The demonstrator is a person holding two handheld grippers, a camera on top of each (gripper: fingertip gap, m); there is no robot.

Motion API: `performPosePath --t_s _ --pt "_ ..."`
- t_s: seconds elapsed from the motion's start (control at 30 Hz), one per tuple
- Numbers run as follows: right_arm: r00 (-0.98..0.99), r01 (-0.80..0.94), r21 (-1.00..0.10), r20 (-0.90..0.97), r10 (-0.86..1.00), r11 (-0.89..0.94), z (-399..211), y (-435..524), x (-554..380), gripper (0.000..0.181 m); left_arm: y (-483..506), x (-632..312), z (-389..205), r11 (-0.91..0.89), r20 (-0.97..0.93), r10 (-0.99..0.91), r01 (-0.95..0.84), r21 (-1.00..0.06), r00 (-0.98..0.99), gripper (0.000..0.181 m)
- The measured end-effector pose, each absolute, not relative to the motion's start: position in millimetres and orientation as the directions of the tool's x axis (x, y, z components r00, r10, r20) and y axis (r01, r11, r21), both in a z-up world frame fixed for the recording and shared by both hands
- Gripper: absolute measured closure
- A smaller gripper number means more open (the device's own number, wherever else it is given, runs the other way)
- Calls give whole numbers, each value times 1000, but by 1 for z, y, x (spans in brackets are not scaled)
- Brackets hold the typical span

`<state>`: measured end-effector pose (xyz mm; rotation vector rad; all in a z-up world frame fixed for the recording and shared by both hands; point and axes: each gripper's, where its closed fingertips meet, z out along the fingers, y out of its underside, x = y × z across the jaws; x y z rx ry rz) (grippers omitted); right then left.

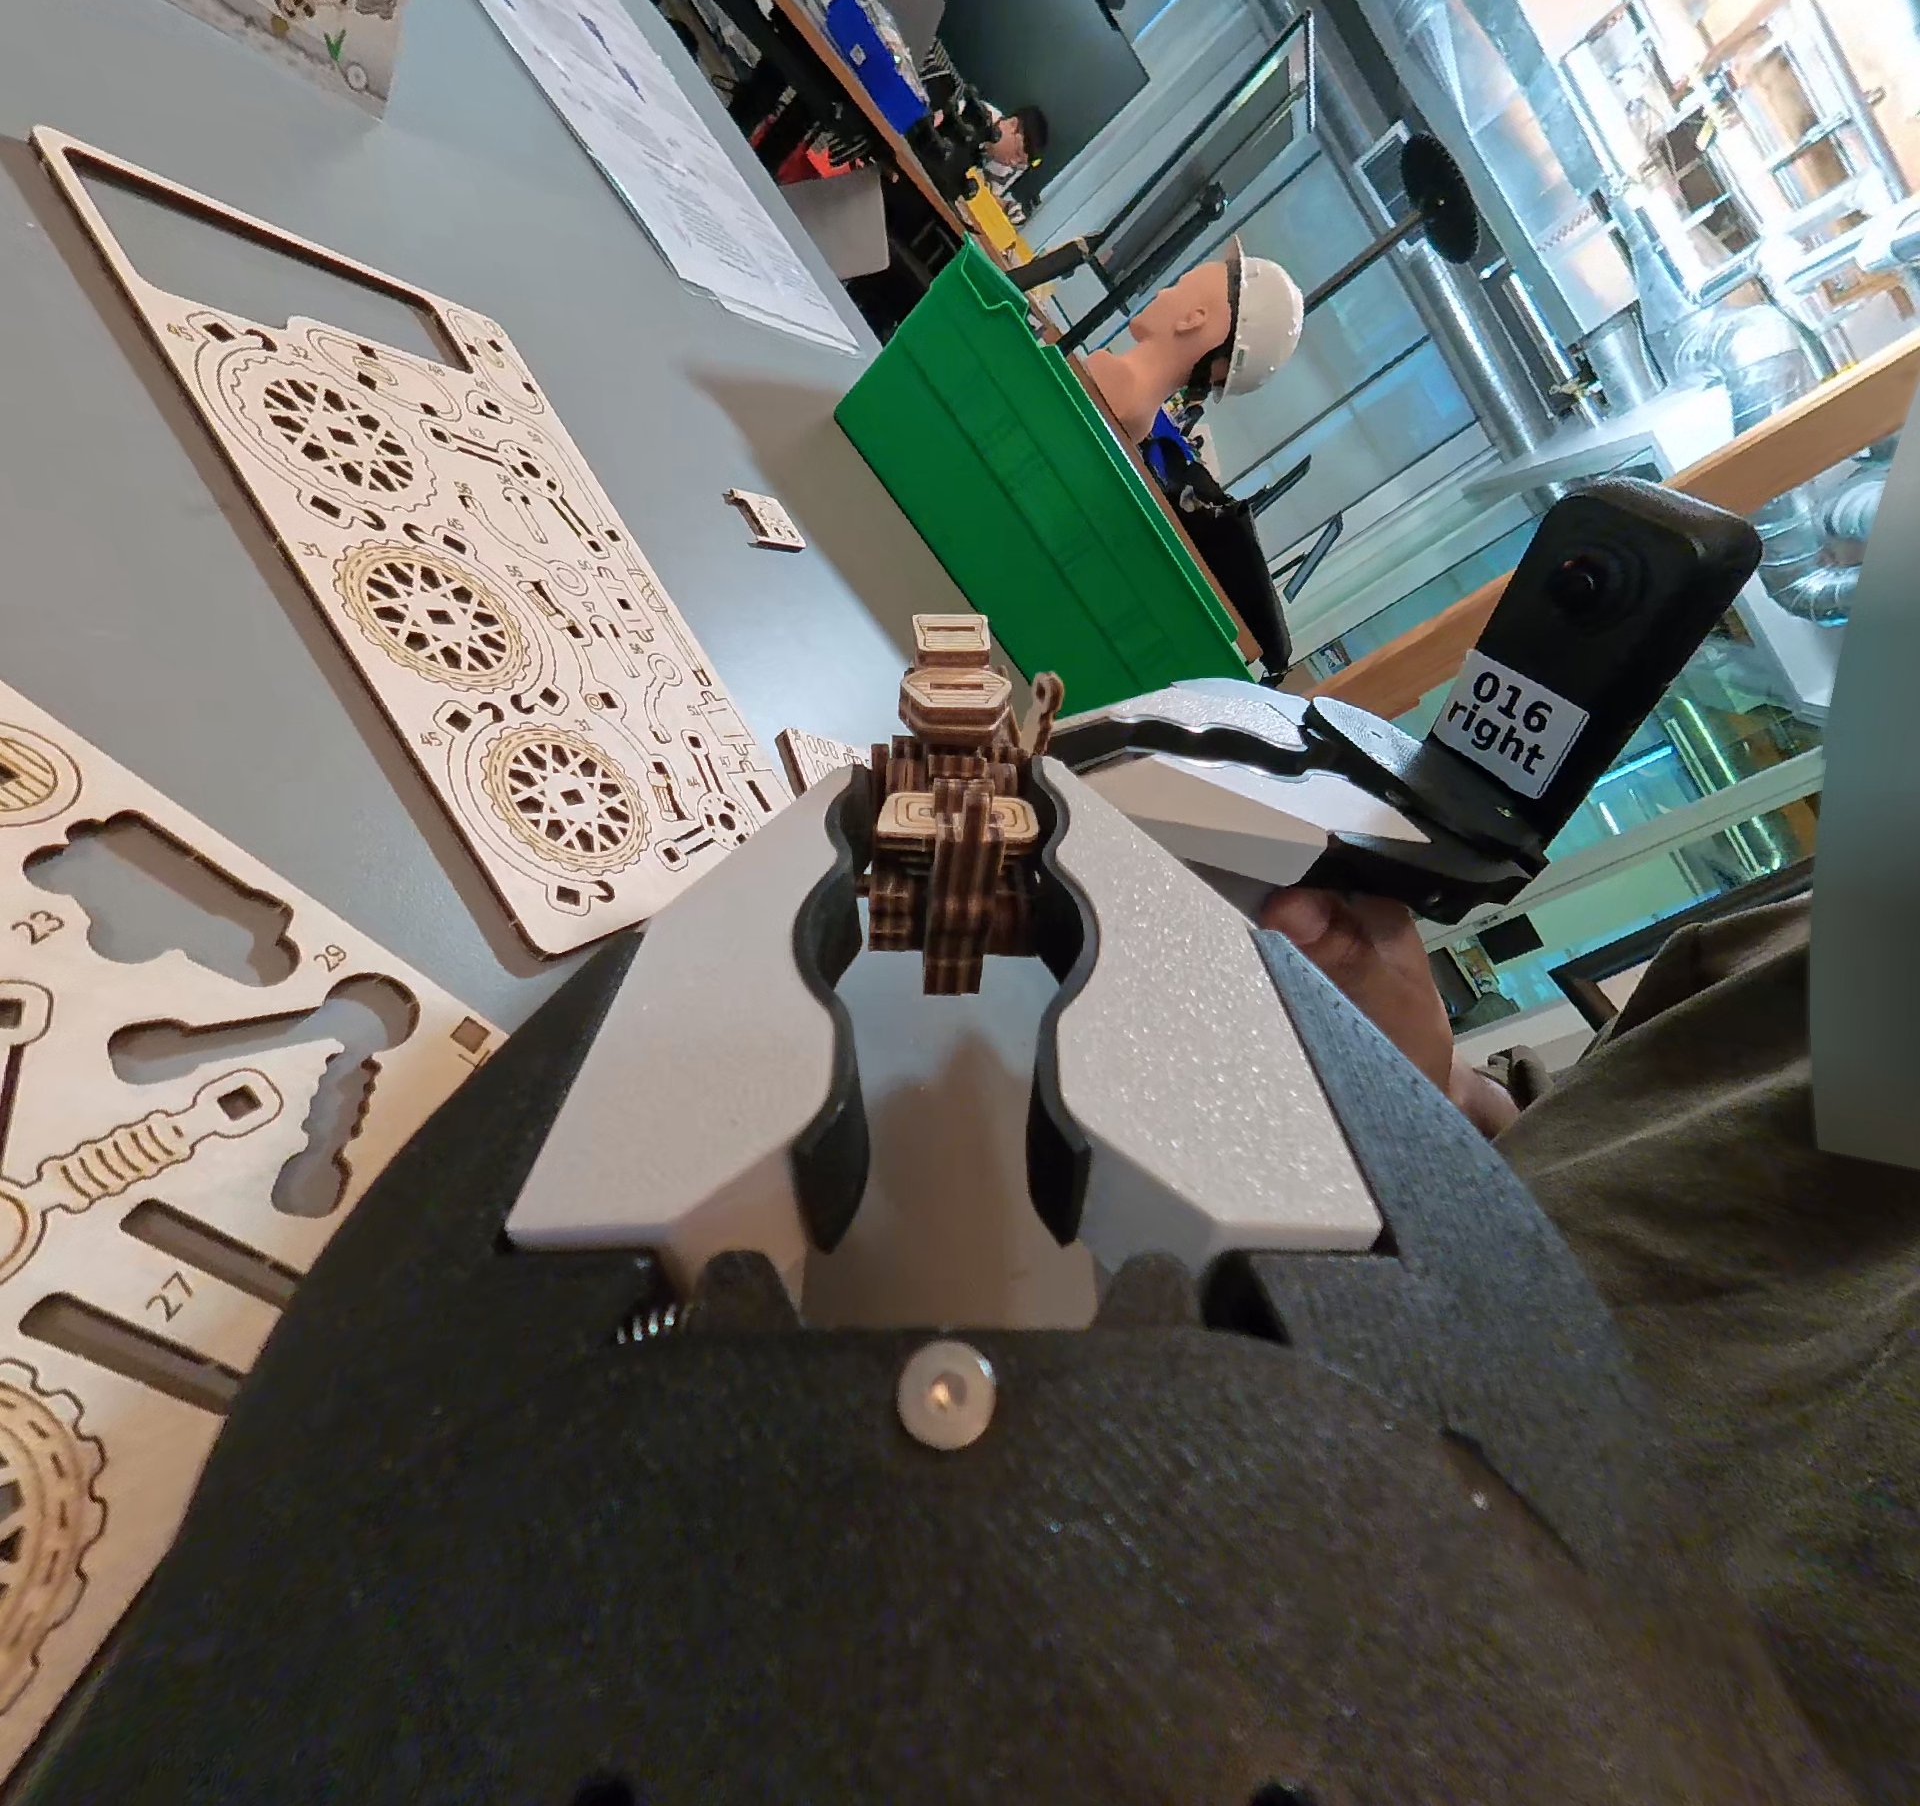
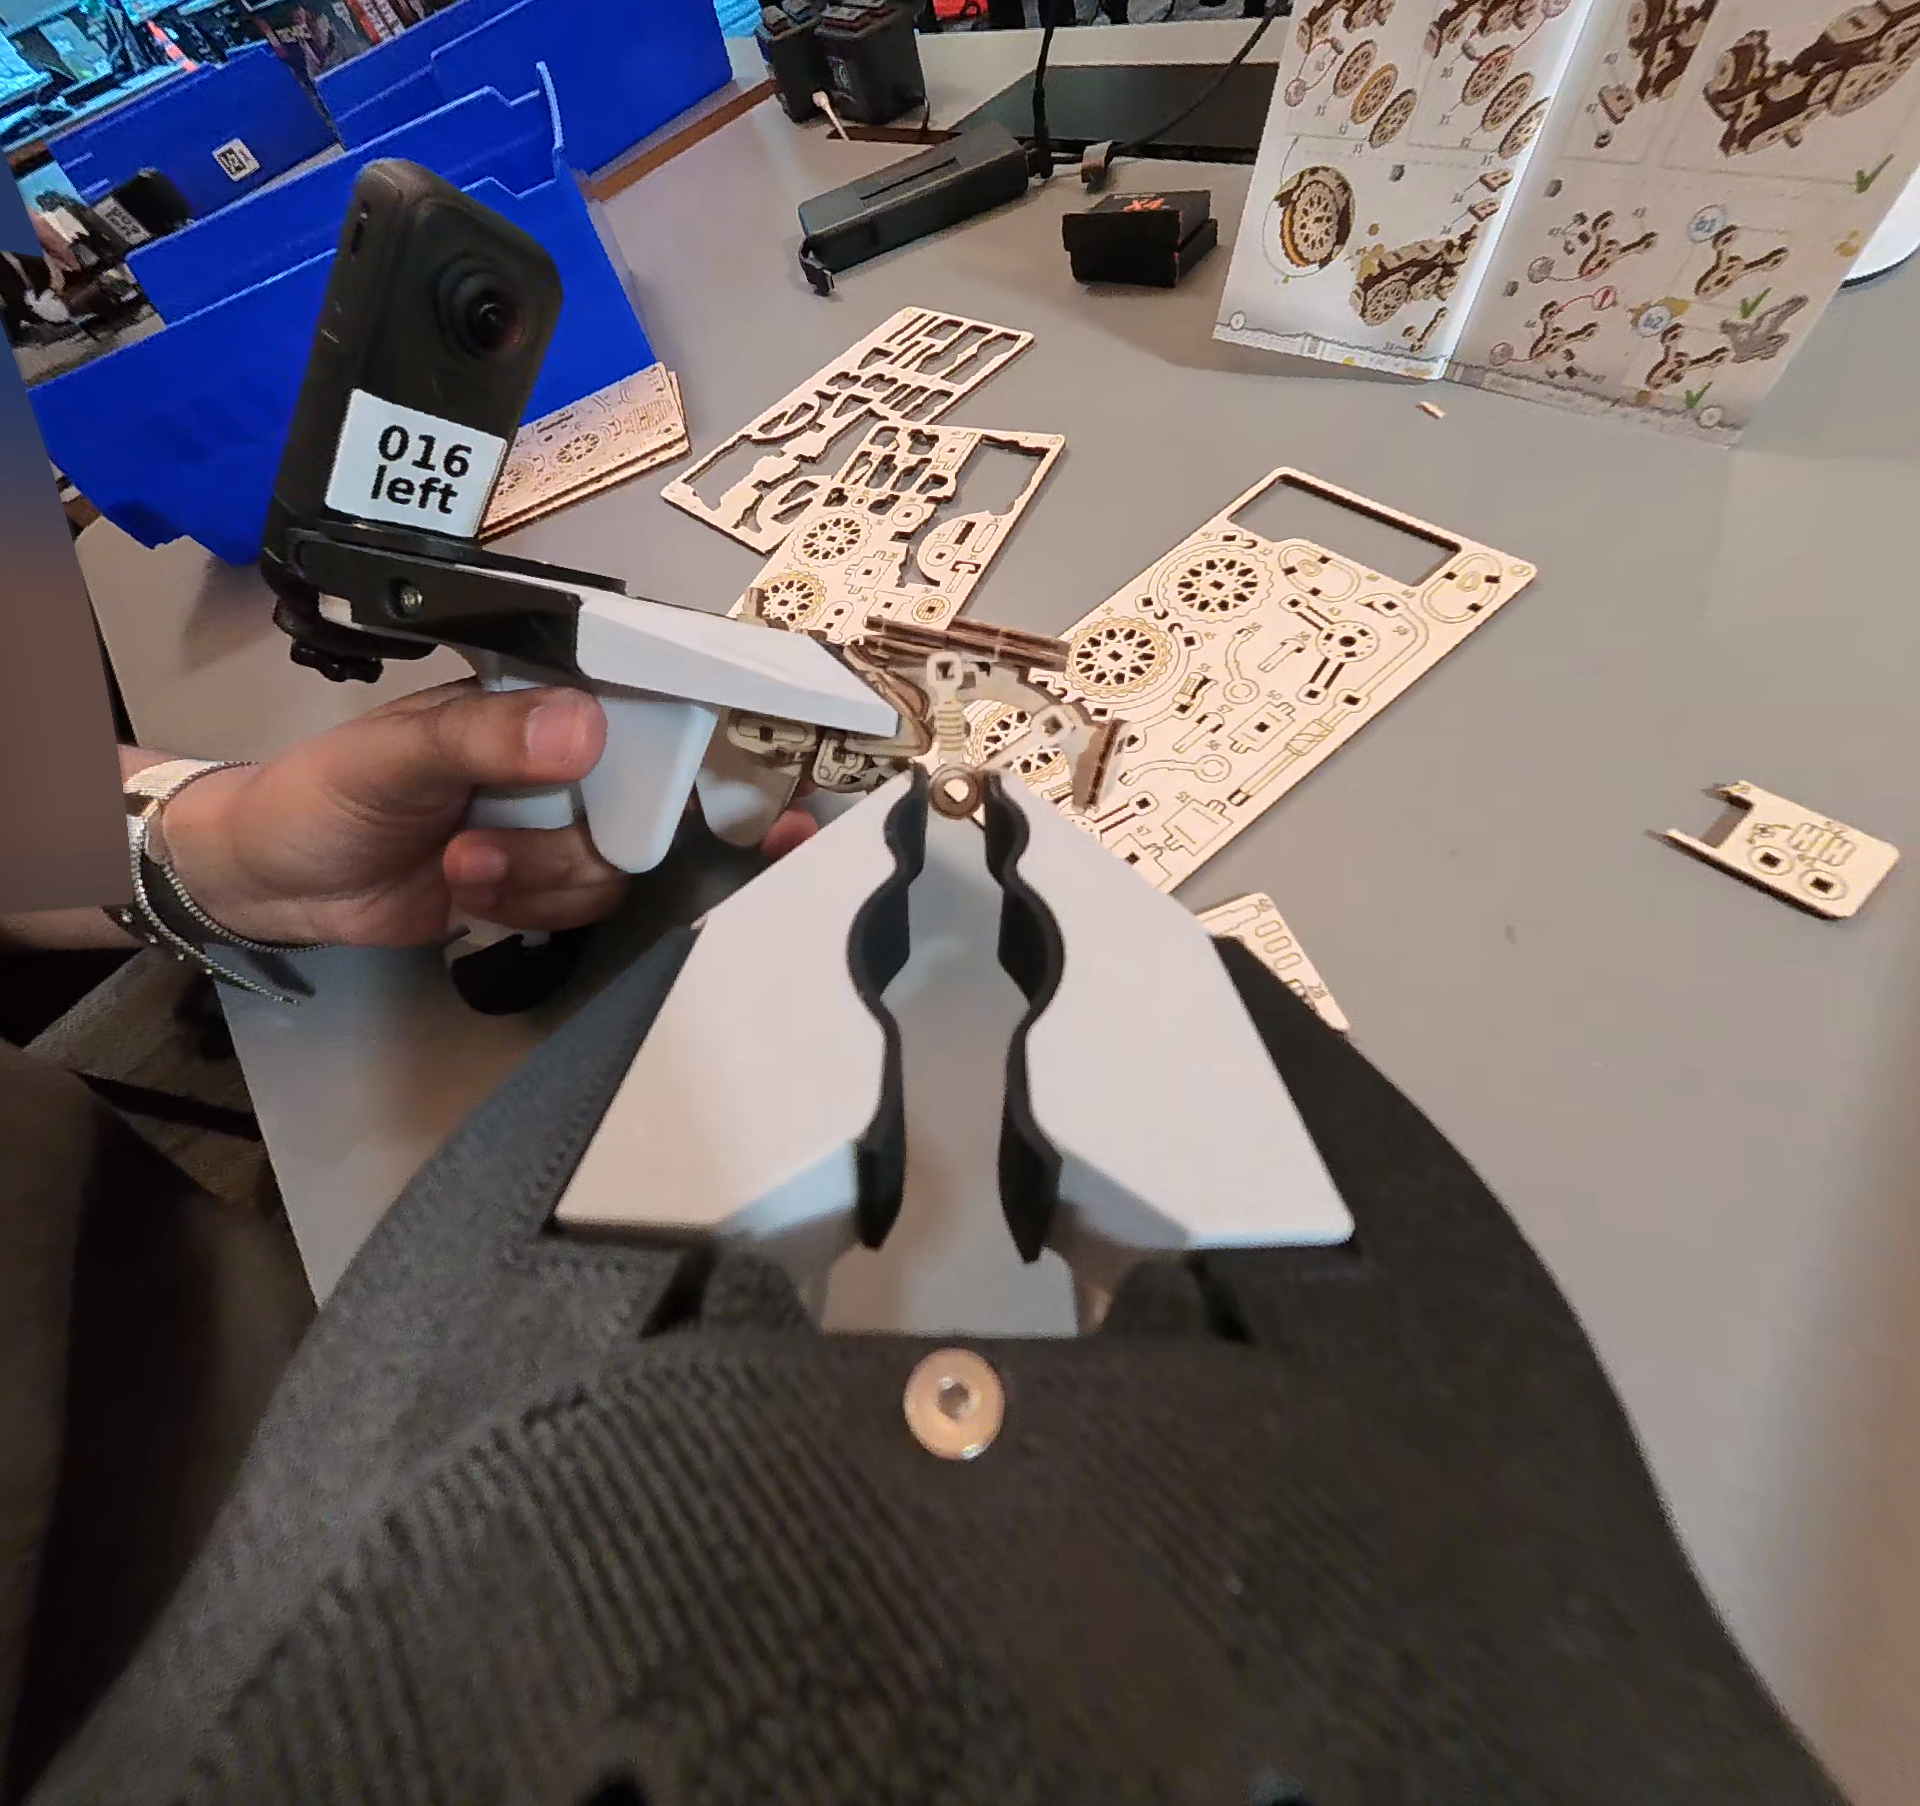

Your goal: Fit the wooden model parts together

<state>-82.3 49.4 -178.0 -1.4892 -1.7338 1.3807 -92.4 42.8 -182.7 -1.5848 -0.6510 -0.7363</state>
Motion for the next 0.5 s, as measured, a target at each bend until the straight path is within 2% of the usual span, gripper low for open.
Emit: performPosePath --t_s 0.5 --pt "-323 432 -897 -247 914 -89 -177 48 -82 173 43 -93 -183 -131 778 0 772 -622 628 155"
